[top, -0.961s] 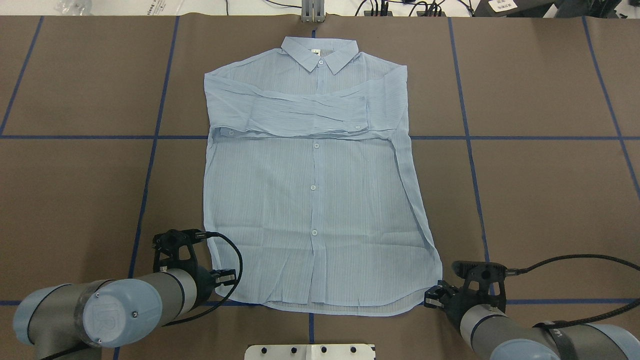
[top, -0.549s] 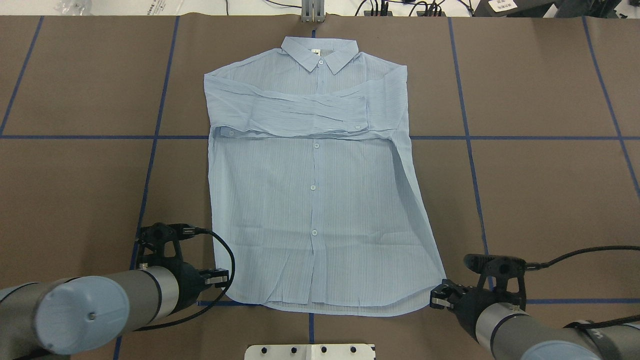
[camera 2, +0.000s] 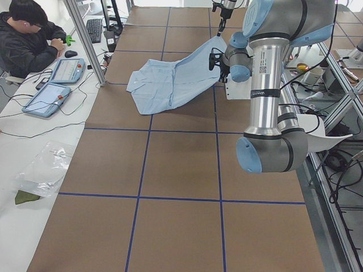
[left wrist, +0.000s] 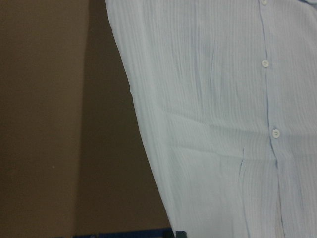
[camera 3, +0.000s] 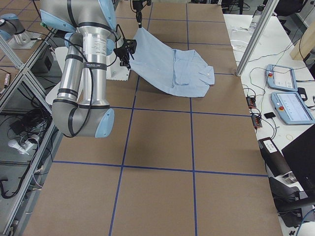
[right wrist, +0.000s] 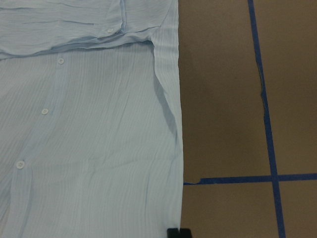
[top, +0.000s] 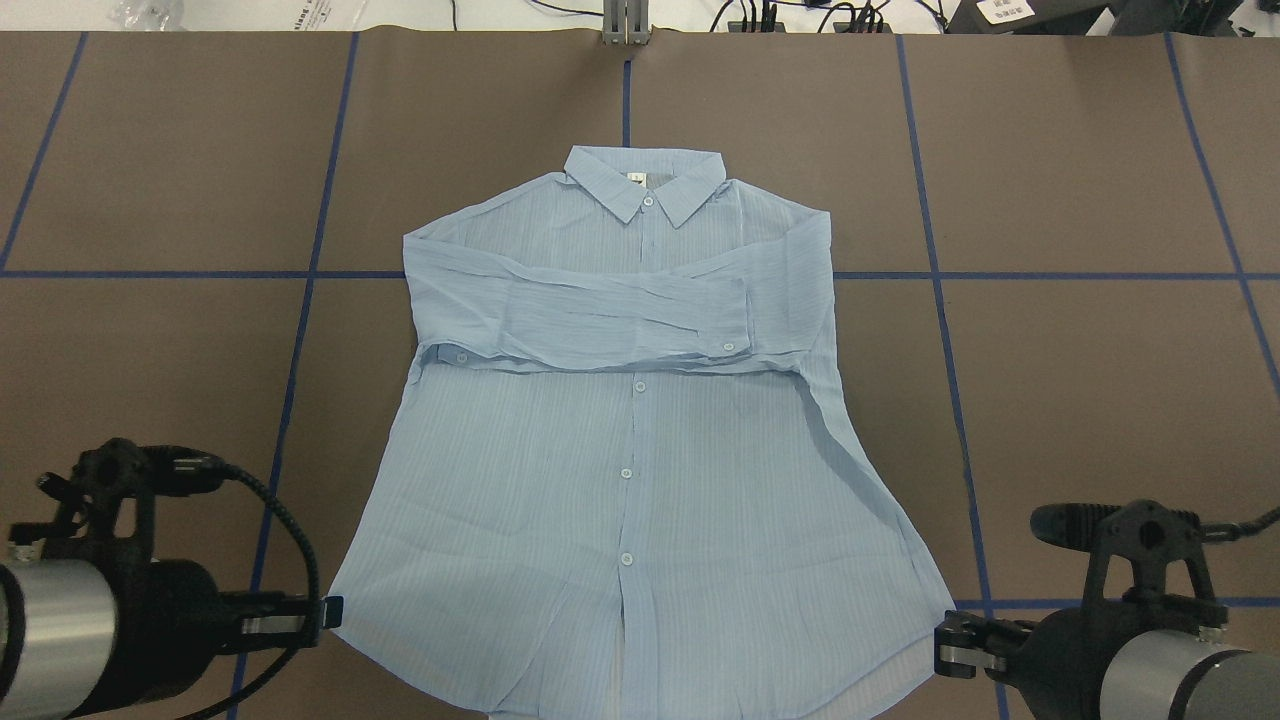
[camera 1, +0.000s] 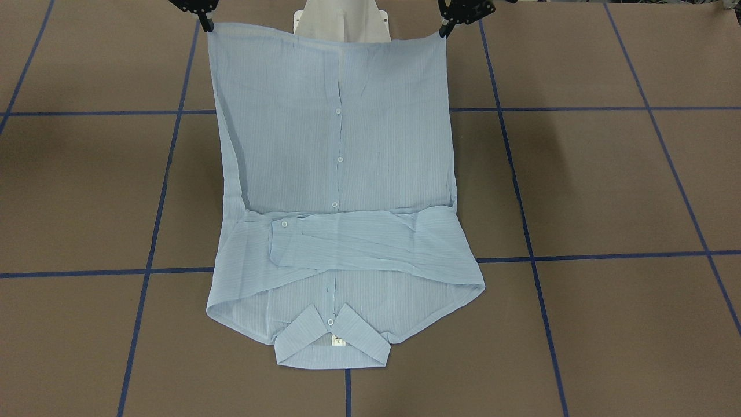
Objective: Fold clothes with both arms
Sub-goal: 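Lift the hem with both grippers and fold it up toward the collar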
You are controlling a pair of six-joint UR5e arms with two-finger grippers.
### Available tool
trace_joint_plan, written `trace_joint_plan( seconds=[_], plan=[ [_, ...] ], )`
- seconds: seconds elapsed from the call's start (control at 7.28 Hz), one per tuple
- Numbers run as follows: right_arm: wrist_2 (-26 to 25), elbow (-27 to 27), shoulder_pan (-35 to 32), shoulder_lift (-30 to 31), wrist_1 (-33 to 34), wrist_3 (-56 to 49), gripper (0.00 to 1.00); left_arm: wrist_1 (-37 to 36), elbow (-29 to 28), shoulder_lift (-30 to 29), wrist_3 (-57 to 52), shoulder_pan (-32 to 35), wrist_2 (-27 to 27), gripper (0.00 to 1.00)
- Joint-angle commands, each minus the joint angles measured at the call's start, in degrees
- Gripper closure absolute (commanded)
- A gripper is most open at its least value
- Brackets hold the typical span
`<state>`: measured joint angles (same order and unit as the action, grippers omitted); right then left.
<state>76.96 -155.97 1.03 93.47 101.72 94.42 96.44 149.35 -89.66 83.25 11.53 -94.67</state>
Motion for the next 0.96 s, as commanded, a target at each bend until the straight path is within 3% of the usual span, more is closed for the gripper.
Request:
trace_joint_plan(
  seconds=[0.0, 0.27, 0.41, 0.55, 0.82],
  plan=[
    [0.99, 0.12, -3.55, -4.06, 4.34, -1.07, 1.00, -7.39, -0.59, -4.01, -0.11, 2.34, -0.08, 1.00],
    [0.99, 10.02, -11.88, -17.91, 8.30, -3.97, 1.00, -7.49, -14.98, -16.54, -6.66, 11.97, 2.02, 1.00],
    [0.99, 14.51, -16.97, -22.67, 8.49, -6.51, 1.00, -7.40, -18.88, -19.56, -8.88, 16.64, 2.39, 1.00],
    [1.43, 15.94, -20.85, -24.46, 8.49, -7.75, 1.00, -7.40, -19.35, -20.37, -10.99, 20.17, 2.30, 1.00],
    [1.61, 24.00, -28.67, -31.04, 7.71, -10.73, 1.00, -7.40, -22.41, -24.05, -12.15, 26.07, 2.39, 1.00]
  ],
)
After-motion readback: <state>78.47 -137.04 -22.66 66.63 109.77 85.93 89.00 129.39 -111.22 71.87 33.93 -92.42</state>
